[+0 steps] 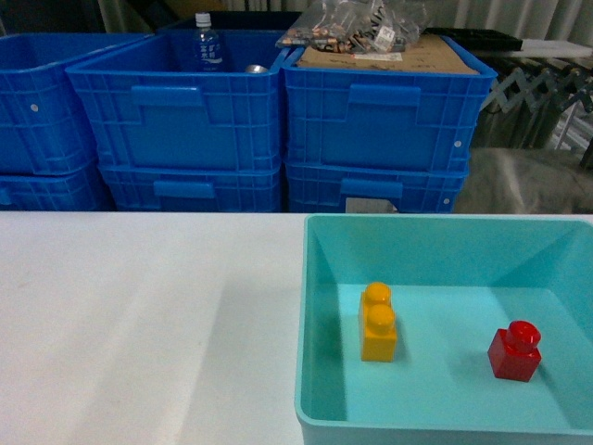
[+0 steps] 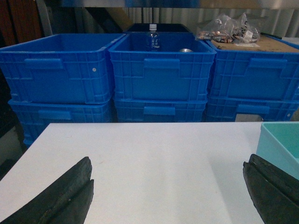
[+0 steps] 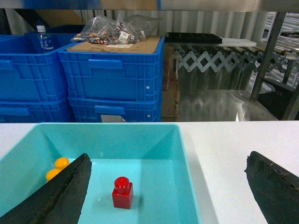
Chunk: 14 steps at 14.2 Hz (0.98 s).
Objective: Pick red block from blue box to shelf
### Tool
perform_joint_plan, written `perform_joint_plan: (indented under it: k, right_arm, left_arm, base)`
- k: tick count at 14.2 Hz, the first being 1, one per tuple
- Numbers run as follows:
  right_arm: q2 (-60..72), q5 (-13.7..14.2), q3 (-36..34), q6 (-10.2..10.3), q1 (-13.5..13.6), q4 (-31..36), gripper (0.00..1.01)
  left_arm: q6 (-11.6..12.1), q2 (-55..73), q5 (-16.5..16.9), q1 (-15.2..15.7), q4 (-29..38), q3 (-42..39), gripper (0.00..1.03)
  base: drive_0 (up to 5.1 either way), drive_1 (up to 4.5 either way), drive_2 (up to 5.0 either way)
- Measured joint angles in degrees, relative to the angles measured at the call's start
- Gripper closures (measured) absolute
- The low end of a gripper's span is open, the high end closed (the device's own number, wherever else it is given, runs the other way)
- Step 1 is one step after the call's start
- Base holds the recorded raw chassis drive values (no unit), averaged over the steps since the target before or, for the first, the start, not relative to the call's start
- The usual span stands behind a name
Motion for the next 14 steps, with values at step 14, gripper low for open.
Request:
perform_joint_plan:
  k: [14]
  right_arm:
    - [0.00,0.00,0.00,-0.02,0.00,0.00,0.03]
  left_arm:
    - [0.00,0.00,0.00,0.00,0.00,0.00,0.05]
  base:
    - [0.0,0.00,0.0]
